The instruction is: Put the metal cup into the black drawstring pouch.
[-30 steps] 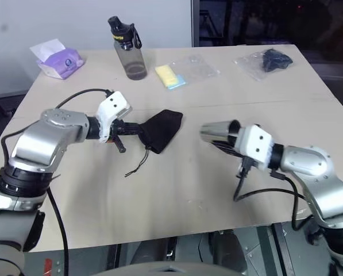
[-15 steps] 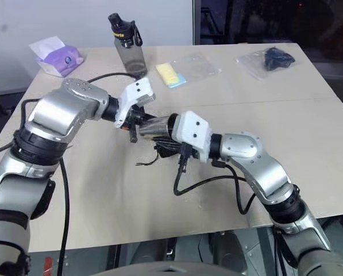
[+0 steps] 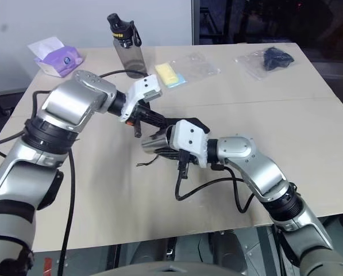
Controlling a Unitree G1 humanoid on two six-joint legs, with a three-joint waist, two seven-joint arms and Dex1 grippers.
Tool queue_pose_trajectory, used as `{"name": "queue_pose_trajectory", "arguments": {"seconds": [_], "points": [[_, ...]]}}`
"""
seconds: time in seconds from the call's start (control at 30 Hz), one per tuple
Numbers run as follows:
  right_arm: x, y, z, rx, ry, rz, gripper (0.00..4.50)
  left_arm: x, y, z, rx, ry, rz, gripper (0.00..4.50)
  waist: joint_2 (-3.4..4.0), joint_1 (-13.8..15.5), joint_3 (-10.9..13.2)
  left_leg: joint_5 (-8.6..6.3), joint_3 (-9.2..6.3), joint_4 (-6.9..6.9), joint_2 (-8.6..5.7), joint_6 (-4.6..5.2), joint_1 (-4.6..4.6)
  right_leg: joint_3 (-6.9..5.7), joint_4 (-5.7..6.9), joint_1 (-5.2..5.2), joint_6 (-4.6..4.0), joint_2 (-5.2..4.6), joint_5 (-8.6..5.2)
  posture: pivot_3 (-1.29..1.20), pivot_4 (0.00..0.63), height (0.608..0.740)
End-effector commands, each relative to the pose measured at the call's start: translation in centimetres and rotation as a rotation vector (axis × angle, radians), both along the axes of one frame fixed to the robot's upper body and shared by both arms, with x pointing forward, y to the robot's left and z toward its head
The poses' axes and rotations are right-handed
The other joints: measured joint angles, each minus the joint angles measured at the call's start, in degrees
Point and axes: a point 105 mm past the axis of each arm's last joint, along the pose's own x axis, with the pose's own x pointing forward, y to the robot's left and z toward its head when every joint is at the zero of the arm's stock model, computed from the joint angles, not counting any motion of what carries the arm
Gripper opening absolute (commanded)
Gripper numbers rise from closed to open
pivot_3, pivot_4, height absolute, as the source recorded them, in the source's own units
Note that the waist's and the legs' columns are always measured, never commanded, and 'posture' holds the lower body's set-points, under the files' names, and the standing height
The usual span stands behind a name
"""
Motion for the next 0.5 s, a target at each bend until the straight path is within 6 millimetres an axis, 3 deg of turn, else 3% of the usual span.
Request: {"name": "queue_pose_trajectory", "arguments": {"seconds": [0.03, 0.17, 0.37, 0.5], "points": [[0.7, 0.2, 1.3, 0.026, -0.044, -0.019, 0.07, 0.0, -0.5, 2.8, -0.054, -0.058, -0.006, 0.00, 0.00, 0.0, 0.0, 0.00, 0.00, 0.01, 0.00, 0.00, 0.00, 0.00, 0.02, 0.00, 0.00, 0.00, 0.00, 0.00, 0.150, 0.740], [2.7, -0.2, 0.9, -0.059, -0.133, -0.133, 0.07, 0.0, -0.7, 3.0, -0.064, -0.069, -0.001, 0.00, 0.00, 0.0, 0.0, 0.00, 0.03, 0.07, -0.01, 0.00, 0.02, 0.03, 0.07, 0.00, 0.08, -0.01, -0.05, 0.00, 0.150, 0.740], [5.2, -3.8, 0.5, -0.198, -0.236, -0.287, 0.07, 0.0, -0.6, 2.9, -0.055, -0.072, -0.004, 0.00, 0.00, 0.1, 0.0, 0.00, 0.03, 0.07, -0.03, 0.00, -0.04, 0.02, 0.08, -0.05, -0.07, -0.03, 0.04, 0.00, 0.150, 0.740], [5.7, -4.9, 1.3, -0.187, -0.262, -0.340, 0.07, 0.0, -0.6, 2.7, -0.037, -0.080, -0.015, 0.00, 0.01, -0.1, 0.0, 0.00, 0.06, 0.06, -0.02, 0.00, -0.02, 0.05, 0.10, -0.07, -0.05, -0.01, 0.03, 0.00, 0.150, 0.740]]}}
